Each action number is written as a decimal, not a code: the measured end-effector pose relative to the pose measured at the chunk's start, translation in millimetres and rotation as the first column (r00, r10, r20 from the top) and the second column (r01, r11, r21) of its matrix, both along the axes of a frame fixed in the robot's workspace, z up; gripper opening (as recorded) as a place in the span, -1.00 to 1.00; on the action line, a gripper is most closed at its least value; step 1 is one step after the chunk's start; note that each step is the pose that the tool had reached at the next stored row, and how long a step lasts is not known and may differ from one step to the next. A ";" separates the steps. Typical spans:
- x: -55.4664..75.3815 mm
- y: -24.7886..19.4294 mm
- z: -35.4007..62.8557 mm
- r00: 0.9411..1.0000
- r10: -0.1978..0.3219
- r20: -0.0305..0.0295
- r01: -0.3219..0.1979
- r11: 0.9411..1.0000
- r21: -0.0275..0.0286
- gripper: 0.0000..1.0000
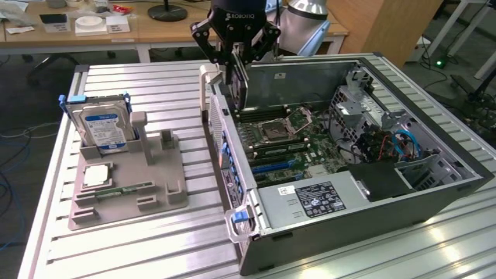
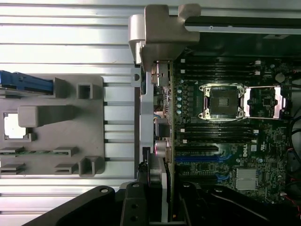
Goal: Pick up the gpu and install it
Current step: 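Pick up the gpu and move the gpu toward the slot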
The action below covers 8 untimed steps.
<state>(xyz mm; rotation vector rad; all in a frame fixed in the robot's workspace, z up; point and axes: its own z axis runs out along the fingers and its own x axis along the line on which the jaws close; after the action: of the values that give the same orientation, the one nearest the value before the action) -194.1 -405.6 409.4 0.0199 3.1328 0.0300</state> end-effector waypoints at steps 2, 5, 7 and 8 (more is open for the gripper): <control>1.0 0.0 0.0 1.000 0.000 0.000 0.000 1.000 0.000 -0.44; 3.2 0.0 -0.1 1.000 0.000 0.000 0.000 1.000 0.000 -0.44; 4.7 0.0 -0.1 1.000 0.000 0.000 0.000 1.000 0.000 -0.44; 5.3 0.0 -0.1 1.000 0.000 0.000 0.000 1.000 0.000 -0.44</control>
<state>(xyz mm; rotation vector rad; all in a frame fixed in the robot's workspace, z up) -188.8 -405.5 409.3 0.0200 3.1328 0.0299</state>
